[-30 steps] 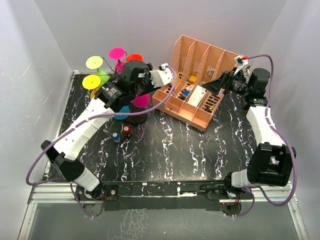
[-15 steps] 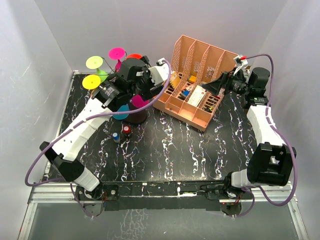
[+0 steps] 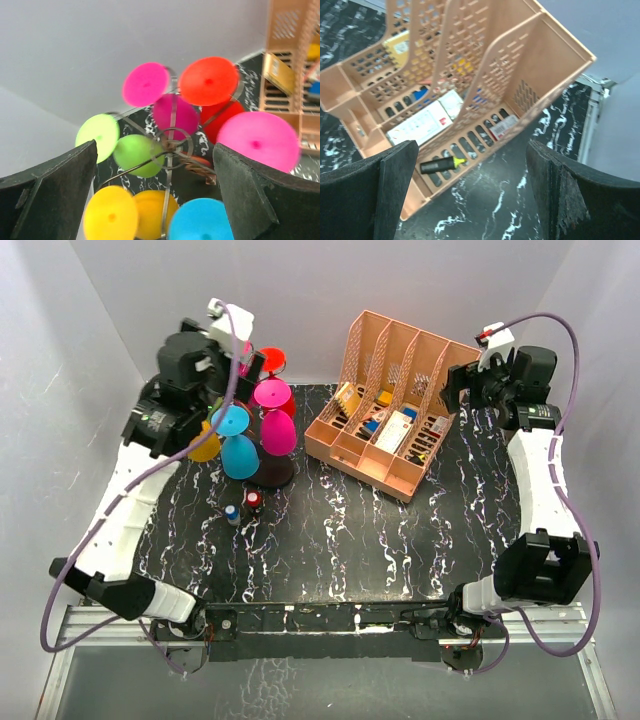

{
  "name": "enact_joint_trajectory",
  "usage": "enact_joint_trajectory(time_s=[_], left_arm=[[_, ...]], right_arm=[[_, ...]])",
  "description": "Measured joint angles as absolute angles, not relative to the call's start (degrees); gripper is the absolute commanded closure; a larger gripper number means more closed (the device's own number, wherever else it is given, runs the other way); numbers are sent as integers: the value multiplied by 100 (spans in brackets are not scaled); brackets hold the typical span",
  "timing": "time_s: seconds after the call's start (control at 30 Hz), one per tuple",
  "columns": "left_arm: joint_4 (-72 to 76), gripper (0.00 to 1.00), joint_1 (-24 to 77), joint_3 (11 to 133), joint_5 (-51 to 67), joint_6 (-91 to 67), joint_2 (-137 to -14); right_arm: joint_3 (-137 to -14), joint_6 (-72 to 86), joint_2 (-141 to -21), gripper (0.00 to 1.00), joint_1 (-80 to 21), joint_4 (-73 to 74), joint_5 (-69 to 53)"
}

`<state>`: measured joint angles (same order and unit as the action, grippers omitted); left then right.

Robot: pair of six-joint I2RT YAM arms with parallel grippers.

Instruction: Place the wine glass upside down on the wine glass rack

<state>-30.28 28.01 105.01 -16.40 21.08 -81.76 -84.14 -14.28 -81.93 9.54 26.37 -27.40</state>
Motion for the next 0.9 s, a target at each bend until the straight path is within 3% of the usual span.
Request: enact_joint_trajectory(time_s=[0.37, 0.9], left_arm=[[-2329, 3, 1155, 9268, -1645, 963, -6777], [-1542, 3, 432, 7618, -1422, 672, -5579]], right_arm=[[-8527, -1765, -8256, 2, 954, 2910, -2215], [-8420, -1485, -7378, 2, 954, 2539, -2663]])
